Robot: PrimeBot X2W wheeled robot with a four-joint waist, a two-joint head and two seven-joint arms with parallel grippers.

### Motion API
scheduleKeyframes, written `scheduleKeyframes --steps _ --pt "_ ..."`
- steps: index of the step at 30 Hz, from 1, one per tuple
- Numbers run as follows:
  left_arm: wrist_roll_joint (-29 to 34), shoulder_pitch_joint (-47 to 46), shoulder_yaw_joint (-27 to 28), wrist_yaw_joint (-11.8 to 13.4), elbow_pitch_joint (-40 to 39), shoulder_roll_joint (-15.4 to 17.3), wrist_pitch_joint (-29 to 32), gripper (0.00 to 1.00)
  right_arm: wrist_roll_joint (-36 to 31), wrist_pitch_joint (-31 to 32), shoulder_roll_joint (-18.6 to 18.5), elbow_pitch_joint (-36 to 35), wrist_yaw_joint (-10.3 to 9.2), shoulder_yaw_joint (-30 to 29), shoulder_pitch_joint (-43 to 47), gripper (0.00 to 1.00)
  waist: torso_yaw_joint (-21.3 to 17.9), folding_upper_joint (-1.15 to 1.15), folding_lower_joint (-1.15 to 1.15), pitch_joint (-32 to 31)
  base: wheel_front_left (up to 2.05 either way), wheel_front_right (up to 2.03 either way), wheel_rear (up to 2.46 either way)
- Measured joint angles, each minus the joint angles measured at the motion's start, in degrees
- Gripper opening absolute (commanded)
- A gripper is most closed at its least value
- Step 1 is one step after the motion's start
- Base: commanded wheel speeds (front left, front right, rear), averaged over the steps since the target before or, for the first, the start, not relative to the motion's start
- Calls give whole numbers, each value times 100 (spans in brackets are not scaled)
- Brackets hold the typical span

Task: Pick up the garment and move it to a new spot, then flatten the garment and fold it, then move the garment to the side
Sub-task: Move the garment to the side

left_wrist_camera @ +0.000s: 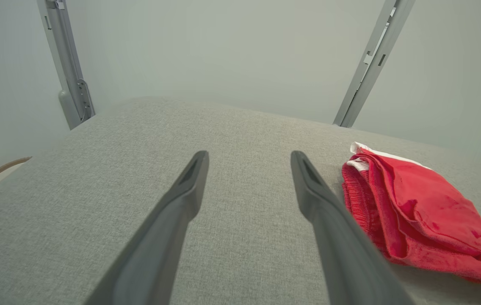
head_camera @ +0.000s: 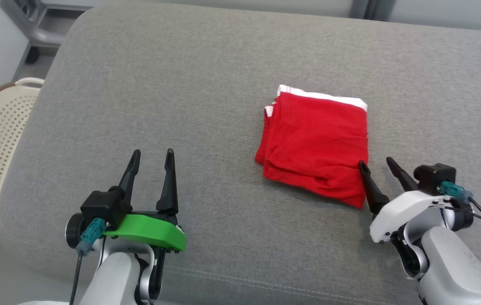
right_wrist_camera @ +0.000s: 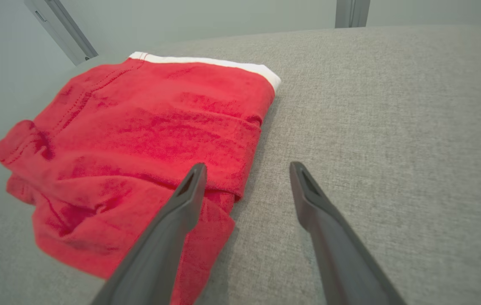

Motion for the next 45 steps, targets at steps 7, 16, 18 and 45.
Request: scheduleKeyframes --steps 7,16,18,45 --pt "67 -53 -7 -87 70 -135 0 100 689 230 66 759 0 379 -391 100 325 0 0 127 0 0 0" --pt "155 -84 96 -144 70 -188 -1 100 689 67 22 797 0 794 -565 0 247 0 0 224 0 0 0" --pt "186 -109 114 -175 68 -191 0 100 510 -38 -14 736 1 854 -564 0 172 0 0 234 0 0 0" --pt "472 -492 146 -235 -565 207 274 100 -1831 389 -531 -2102 4 -847 1267 0 -1979 0 0 568 0 0 0"
